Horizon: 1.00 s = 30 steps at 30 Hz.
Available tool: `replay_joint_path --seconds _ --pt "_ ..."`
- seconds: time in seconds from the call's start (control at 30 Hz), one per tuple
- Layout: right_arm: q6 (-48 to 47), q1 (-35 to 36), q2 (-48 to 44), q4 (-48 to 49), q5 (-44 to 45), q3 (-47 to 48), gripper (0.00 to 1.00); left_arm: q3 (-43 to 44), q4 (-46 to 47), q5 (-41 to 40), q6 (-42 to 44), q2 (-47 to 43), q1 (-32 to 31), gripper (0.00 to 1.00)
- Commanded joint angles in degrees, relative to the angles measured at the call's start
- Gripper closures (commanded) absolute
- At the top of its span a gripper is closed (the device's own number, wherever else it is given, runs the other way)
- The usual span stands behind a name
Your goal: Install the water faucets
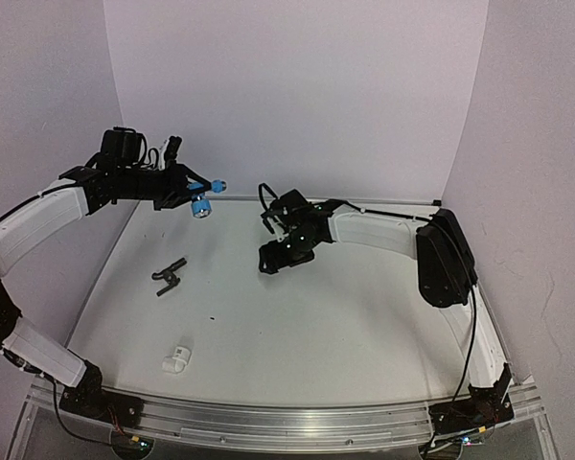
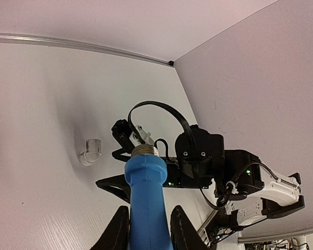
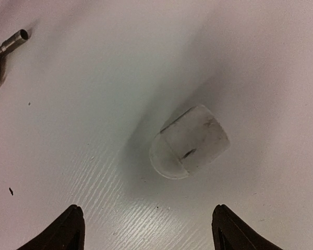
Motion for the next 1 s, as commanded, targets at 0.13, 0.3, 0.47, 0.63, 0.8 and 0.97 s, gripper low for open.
replay_joint_path --seconds 0.13,0.3,0.47,0.63,0.8,0.97 --pt "8.8 -0.08 3.74 1.36 4.86 5.02 0.25 -0.42 2.85 0.81 -0.65 -2.76 0.05 1.0" --pt "10.83 -0.09 5.26 1.43 3.07 7.74 0.25 -0.32 3.34 1.63 -1.12 -3.32 0.05 1.0" --pt "12.66 0.02 6.68 1.4 5.76 9.11 0.28 -0.52 3.35 1.44 -1.3 -3.63 0.05 1.0" --pt "14.97 0.16 8.97 1.31 10.25 11.1 0.36 -1.14 3.67 1.09 -1.47 -3.82 0.05 1.0" --pt "15.22 0.14 10.56 1.27 11.07 13.73 0.39 -0.85 4.05 1.44 -1.73 -3.61 0.05 1.0" --pt "15.07 0.16 11.07 1.27 12.0 13.7 0.46 -1.13 3.9 1.12 -1.57 -3.5 0.05 1.0"
